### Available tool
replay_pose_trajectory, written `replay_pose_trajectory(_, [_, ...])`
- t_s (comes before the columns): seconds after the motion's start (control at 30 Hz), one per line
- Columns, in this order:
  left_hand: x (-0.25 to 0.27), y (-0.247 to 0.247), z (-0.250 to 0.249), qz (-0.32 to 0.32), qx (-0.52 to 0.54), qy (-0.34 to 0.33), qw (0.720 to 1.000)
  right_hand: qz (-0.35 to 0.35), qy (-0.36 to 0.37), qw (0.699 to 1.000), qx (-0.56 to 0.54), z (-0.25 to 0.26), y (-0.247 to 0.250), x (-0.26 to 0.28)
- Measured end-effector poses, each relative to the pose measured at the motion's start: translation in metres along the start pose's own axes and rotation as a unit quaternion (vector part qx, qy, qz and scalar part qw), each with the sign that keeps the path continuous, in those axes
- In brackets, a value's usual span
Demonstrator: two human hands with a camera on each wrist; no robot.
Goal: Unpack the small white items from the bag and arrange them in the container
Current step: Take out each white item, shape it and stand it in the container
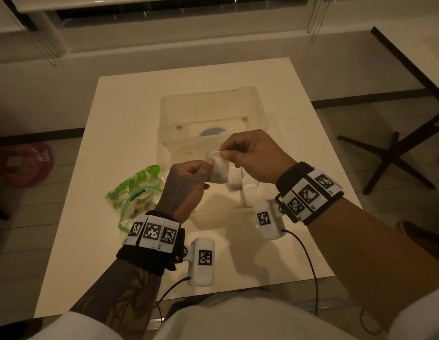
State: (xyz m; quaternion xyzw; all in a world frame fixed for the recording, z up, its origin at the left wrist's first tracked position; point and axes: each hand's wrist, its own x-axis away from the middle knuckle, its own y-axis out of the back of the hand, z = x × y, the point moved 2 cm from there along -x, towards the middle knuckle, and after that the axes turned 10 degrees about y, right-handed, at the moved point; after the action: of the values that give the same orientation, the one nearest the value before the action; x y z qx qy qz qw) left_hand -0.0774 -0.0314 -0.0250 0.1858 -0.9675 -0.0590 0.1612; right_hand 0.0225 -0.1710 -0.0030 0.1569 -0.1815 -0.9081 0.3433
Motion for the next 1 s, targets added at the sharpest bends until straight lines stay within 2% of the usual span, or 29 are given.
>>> replay_pose_trajectory(0.13, [-0.002,-0.001,-0.002,0.049,-0.025,0.002,0.998,0.015,-0.002,1.0,-0.003,0.002,0.002,0.001])
replay_pose_trajectory(0.3, [-0.004,-0.002,-0.002,0.057,-0.047,0.0,0.997,0.029,-0.013,0.999,0.009,0.002,0.005,0.002])
replay_pose_trajectory(0.53, [0.001,-0.009,-0.008,0.156,-0.057,0.061,0.984,0.071,-0.008,0.997,0.013,0.009,0.004,0.003])
replay_pose_trajectory(1.0, [0.006,-0.009,0.005,0.152,-0.029,0.075,0.985,0.087,-0.03,0.995,0.026,0.007,0.004,0.0])
